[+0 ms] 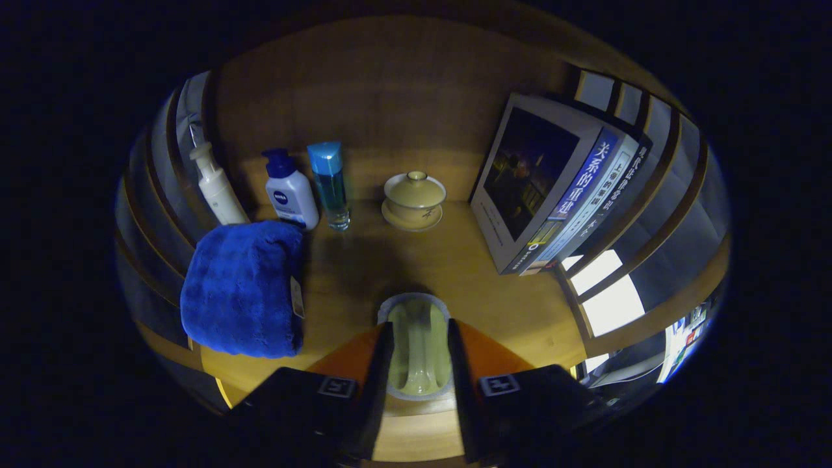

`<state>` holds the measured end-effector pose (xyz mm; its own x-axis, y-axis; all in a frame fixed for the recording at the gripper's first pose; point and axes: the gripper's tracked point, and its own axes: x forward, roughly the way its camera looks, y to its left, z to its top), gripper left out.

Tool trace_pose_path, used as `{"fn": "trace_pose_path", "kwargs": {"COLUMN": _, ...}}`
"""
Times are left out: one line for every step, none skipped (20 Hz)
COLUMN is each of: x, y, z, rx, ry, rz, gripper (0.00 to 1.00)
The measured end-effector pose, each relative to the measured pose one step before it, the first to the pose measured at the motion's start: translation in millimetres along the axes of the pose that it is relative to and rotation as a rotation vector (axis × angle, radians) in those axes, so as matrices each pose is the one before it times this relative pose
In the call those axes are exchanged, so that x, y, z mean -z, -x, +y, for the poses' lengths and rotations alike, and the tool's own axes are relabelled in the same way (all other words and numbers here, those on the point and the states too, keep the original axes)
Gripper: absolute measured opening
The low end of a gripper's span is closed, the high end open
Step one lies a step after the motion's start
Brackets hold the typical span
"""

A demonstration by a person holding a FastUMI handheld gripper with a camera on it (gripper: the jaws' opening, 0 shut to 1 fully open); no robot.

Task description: Pull open the drawer, take out the items inside it, and place them on the countertop above the cabinet.

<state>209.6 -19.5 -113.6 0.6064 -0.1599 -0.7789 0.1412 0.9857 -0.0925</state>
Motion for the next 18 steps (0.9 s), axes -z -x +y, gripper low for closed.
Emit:
{"fn": "trace_pose_path", "kwargs": {"x": -1.54, "y": 2.02, "z": 2.66, "rx": -0.01237, "ry": -0.00542, "rz": -0.01833, "gripper": 0.63}}
{"fn": "trace_pose_path", "kwargs": {"x": 1.3, "y": 3.3, "z": -1.82, "rx": -0.0008, "ry": -0.00427, "rz": -0.01588, "gripper": 0.75}}
{"fn": "trace_pose_path", "kwargs": {"x": 1.06, "y": 3.58, "z": -1.59, "rx": 0.0019, "ry": -0.00055, "rz": -0.01677, "gripper": 0.83}}
{"fn": "trace_pose_path", "kwargs": {"x": 2.41, "y": 0.48, "z": -1.39, "rx": -0.00016, "ry": -0.00026, "rz": -0.02015, "gripper": 0.91}}
{"fn": "trace_pose_path", "kwargs": {"x": 2.46, "y": 3.9, "z": 1.9, "rx": -0.01168, "ry": -0.00471, "rz": -0.01979, "gripper": 0.93}}
{"fn": "trace_pose_path", "kwargs": {"x": 1.88, "y": 2.93, "z": -0.05, "rx": -0.00221, "ry": -0.00669, "rz": -0.02373, "gripper": 0.95}}
{"fn": "trace_pose_path", "kwargs": {"x": 3.26, "y": 3.43, "z": -0.56, "rx": -0.00613, "ry": -0.01051, "rz": -0.01681, "gripper": 0.98}}
{"fn": "trace_pose_path", "kwargs": {"x": 2.01, "y": 4.71, "z": -0.24, "rx": -0.01003, "ry": -0.01389, "rz": -0.01792, "gripper": 1.0}}
{"fn": "trace_pose_path", "kwargs": {"x": 1.91, "y": 3.72, "z": 0.86, "rx": -0.00537, "ry": -0.00815, "rz": -0.0183, "gripper": 0.99}}
{"fn": "trace_pose_path", "kwargs": {"x": 3.31, "y": 3.36, "z": -0.82, "rx": -0.001, "ry": 0.00201, "rz": -0.01828, "gripper": 0.99}}
{"fn": "trace_pose_path", "kwargs": {"x": 1.86, "y": 4.56, "z": -0.18, "rx": 0.00365, "ry": 0.00879, "rz": -0.02035, "gripper": 0.99}}
{"fn": "trace_pose_path", "kwargs": {"x": 3.13, "y": 5.56, "z": -1.72, "rx": 0.00469, "ry": 0.0108, "rz": -0.01715, "gripper": 0.99}}
{"fn": "trace_pose_path", "kwargs": {"x": 4.36, "y": 9.18, "z": 1.16, "rx": 0.00024, "ry": 0.00752, "rz": -0.00683, "gripper": 0.99}}
{"fn": "trace_pose_path", "kwargs": {"x": 3.91, "y": 9.65, "z": 2.62, "rx": -0.00448, "ry": 0.00228, "rz": -0.01417, "gripper": 0.99}}
{"fn": "trace_pose_path", "kwargs": {"x": 2.63, "y": 10.31, "z": 3.6, "rx": -0.01202, "ry": -0.00518, "rz": -0.01718, "gripper": 0.99}}
{"fn": "trace_pose_path", "kwargs": {"x": 4.94, "y": 9.12, "z": 3.82, "rx": -0.01058, "ry": -0.01329, "rz": -0.0161, "gripper": 0.99}}
{"fn": "trace_pose_path", "kwargs": {"x": 4.48, "y": 8.61, "z": 4.46, "rx": -0.01614, "ry": -0.01485, "rz": -0.01509, "gripper": 0.99}}
{"fn": "trace_pose_path", "kwargs": {"x": 3.57, "y": 7.75, "z": 2.65, "rx": -0.01293, "ry": -0.00608, "rz": -0.01979, "gripper": 0.99}}
